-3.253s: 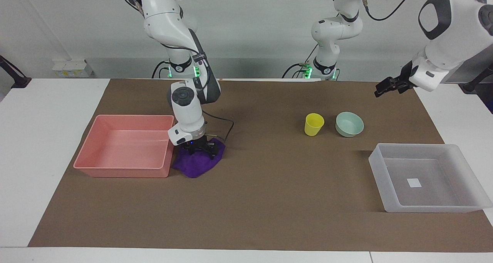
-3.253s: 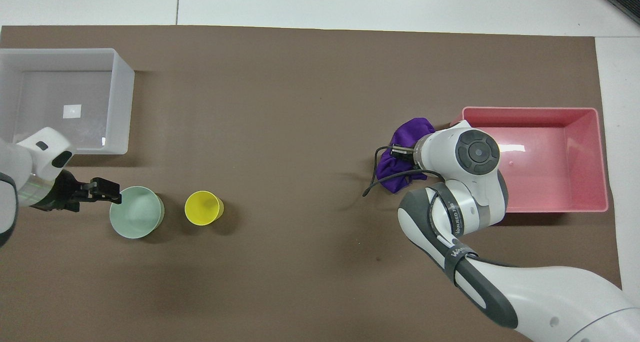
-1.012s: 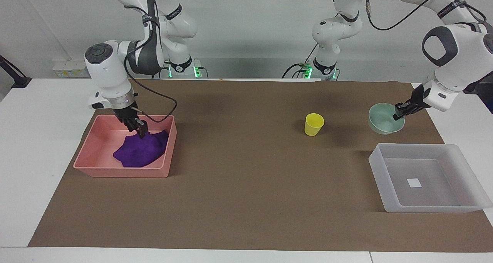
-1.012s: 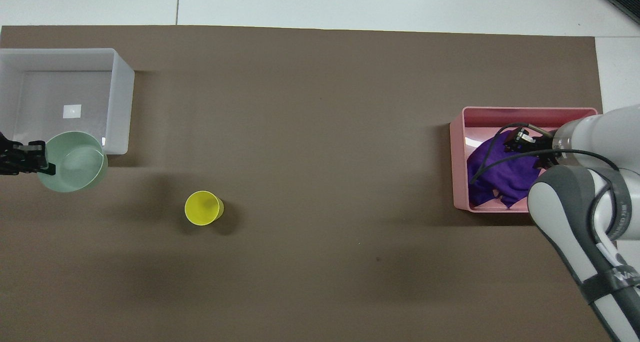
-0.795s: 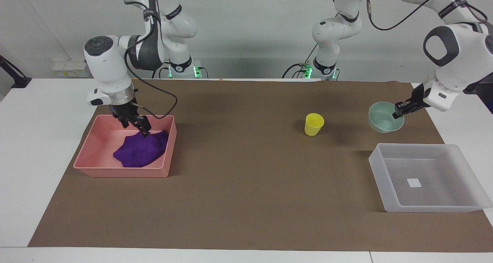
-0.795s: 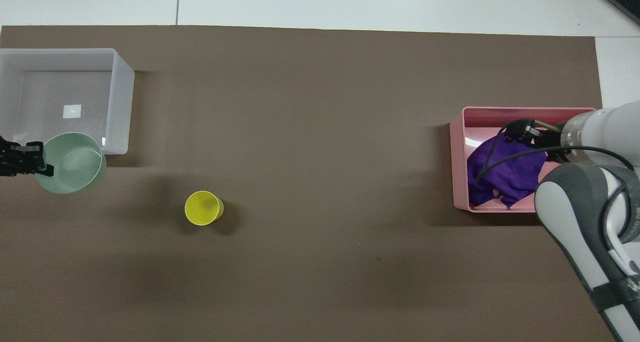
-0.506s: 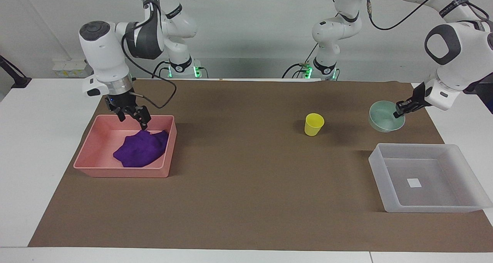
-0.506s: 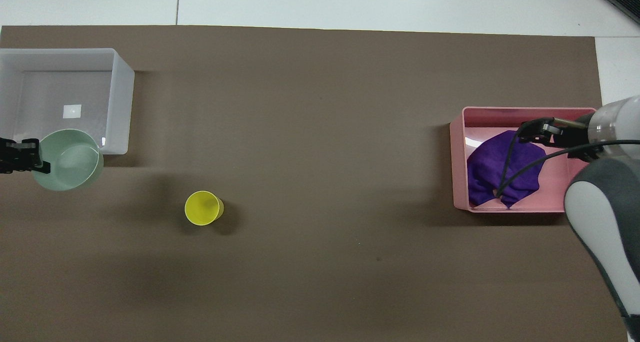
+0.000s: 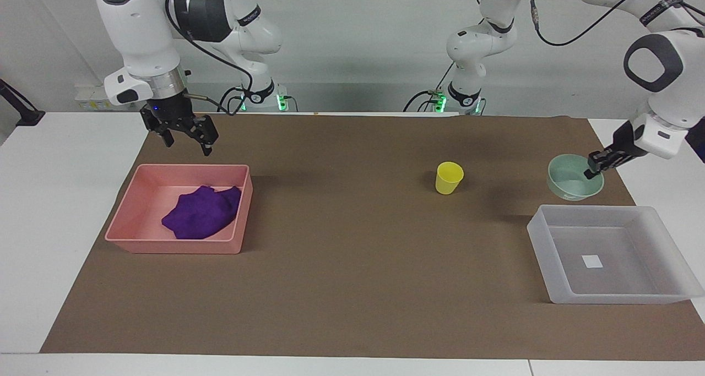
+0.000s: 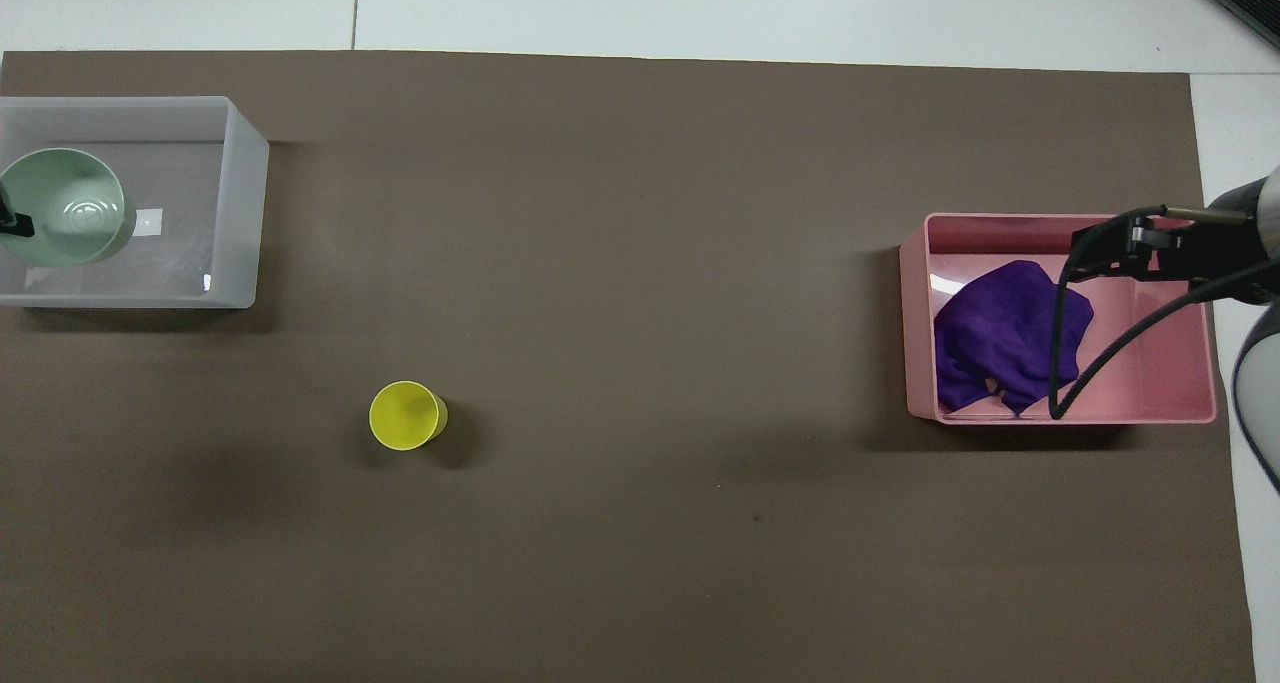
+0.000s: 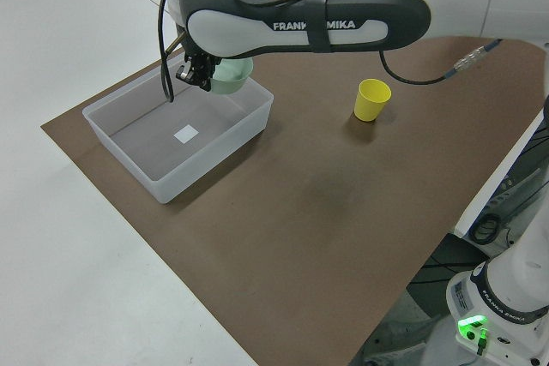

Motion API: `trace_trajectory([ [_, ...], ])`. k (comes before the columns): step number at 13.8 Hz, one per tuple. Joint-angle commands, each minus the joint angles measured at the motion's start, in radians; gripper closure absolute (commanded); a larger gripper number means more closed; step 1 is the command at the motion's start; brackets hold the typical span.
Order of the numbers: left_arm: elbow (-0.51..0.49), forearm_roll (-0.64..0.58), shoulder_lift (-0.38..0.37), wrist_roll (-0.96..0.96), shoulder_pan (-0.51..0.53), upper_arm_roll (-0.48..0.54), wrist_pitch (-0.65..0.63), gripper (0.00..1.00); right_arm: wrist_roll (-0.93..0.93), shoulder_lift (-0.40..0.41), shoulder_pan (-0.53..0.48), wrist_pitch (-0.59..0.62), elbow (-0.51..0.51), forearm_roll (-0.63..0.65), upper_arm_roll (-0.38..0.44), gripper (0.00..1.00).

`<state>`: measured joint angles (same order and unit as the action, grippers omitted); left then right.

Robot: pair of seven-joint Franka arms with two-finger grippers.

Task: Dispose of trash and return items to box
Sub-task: 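Release the cloth in the tray while the left gripper lifts the bowl, then lower the green bowl into the clear box and open the left gripper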

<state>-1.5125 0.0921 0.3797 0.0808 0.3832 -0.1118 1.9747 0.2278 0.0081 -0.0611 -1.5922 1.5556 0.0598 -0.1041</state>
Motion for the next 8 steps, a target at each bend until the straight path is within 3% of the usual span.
trace_trajectory([
  [1, 0.049, 0.012, 0.120, 0.071, 0.022, -0.008, 0.111, 1.00, -0.082, 0.038, -0.010, 0.034, -0.049, -0.034, -0.002, 0.00],
  [4, 0.043, 0.018, 0.188, 0.108, 0.022, -0.008, 0.199, 1.00, -0.093, 0.012, -0.005, 0.035, 0.004, -0.043, -0.002, 0.00],
  [7, 0.008, 0.021, 0.195, 0.126, 0.008, -0.008, 0.201, 1.00, -0.090, -0.051, -0.006, 0.031, 0.107, -0.043, -0.002, 0.00],
  [8, 0.006, 0.021, 0.197, 0.132, 0.009, -0.008, 0.202, 0.95, -0.088, -0.057, -0.006, 0.028, 0.115, -0.043, -0.002, 0.00],
])
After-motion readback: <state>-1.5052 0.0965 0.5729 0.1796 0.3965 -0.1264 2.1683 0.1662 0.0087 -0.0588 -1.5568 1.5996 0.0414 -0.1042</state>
